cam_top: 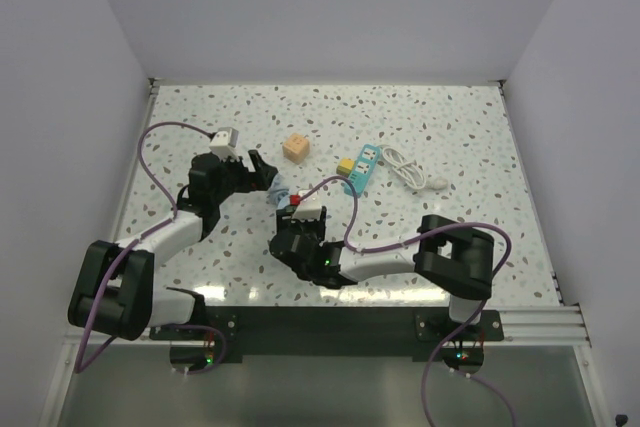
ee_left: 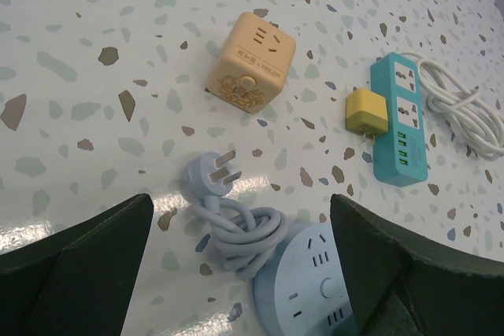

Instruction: Insert the plug

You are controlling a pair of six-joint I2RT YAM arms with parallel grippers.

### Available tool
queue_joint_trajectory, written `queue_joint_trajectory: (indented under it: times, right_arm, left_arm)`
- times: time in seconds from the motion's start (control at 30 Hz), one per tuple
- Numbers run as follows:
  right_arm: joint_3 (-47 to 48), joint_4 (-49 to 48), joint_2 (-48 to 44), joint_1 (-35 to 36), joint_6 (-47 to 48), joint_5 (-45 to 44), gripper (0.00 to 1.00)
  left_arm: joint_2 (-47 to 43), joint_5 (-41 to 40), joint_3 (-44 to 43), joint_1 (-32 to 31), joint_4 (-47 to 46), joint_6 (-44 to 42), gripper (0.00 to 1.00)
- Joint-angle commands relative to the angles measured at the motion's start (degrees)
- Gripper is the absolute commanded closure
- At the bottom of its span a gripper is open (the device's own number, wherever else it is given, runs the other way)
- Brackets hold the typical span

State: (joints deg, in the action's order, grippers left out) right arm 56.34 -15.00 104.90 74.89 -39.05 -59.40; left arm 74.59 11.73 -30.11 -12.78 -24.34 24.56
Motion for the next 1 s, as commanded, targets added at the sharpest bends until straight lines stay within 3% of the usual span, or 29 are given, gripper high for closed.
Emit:
queue_joint_trajectory:
  times: [0.0,0.77,0.97]
  right_arm:
    - [2.11,-1.08,0.83,-0.01,-2.09,-3.09,1.00]
    - [3.34,4.28,1.36,-0.36,-5.51,-6.17,1.00]
    - [1.85,-1.51,0.30,-0.27,-2.27,-5.82,1.00]
  left_arm:
    - [-0.41,0.23,-0.74,0.47,-0.45,0.76,0.00]
    - [-0.41,0.14,-0.65,0.73,-0.27,0.76,0.00]
    - [-0.49,0.31,-0.65,0.73,-0.27,0.84,0.00]
